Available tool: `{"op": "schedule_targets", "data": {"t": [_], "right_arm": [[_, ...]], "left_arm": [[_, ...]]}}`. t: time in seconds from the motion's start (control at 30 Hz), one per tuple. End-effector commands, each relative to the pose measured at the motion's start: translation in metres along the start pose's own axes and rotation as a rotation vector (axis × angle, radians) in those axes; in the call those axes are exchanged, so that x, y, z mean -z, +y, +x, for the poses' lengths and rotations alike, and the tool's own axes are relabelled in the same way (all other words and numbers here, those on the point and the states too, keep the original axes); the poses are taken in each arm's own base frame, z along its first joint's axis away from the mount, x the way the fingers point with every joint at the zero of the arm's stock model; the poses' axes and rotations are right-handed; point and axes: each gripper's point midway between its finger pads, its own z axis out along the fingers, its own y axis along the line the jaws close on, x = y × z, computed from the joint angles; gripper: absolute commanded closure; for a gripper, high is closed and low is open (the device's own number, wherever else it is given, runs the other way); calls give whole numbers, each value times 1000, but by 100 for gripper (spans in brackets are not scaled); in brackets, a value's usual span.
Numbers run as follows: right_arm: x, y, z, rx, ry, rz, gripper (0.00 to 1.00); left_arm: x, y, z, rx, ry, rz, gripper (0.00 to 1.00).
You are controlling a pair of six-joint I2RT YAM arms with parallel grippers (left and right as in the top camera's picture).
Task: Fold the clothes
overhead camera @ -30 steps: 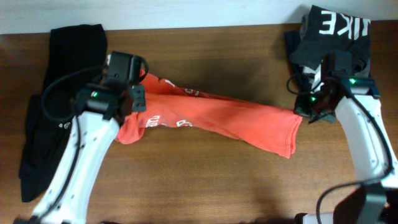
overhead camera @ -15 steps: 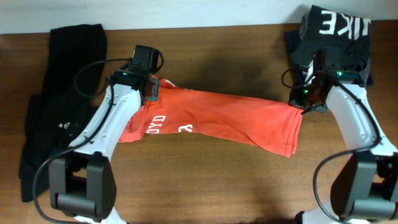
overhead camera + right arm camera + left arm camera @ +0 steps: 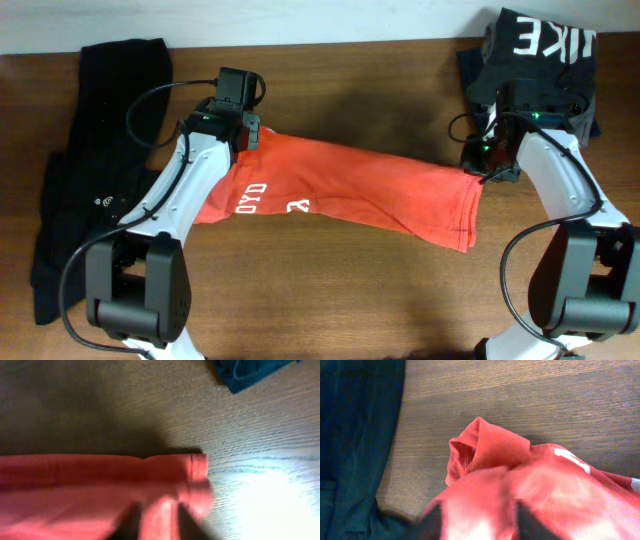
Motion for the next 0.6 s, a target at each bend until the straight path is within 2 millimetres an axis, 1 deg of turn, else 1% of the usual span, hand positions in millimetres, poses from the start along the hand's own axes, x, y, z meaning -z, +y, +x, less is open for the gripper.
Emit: {"op": "schedule_targets", "data": {"t": [0.0, 0.1, 0.17, 0.2, 0.23, 0.33, 0.43, 0.57], "right_arm": [[4, -1, -2, -14, -2, 13, 51], [9, 2, 5, -16, 31, -4, 46], [22, 4, 13, -18, 66, -13, 44], [26, 3, 16, -18, 80, -9, 43], [30, 2, 20, -16, 94, -6, 42], [30, -2, 29, 14, 132, 0, 37], [24, -5, 40, 61, 165, 3, 37], [14, -9, 53, 73, 198, 14, 37]], "left_arm": [[-2, 4, 1, -5, 16, -11, 28], [-2, 5, 8, -15, 42, -12, 18], [-1, 5, 14, -24, 67, -14, 7], [0, 6, 16, -28, 77, -15, 5], [2, 7, 18, -31, 89, -15, 4], [9, 13, 22, -41, 137, -19, 2], [21, 21, 22, -42, 180, -9, 1], [38, 28, 14, -18, 206, 44, 1]]}}
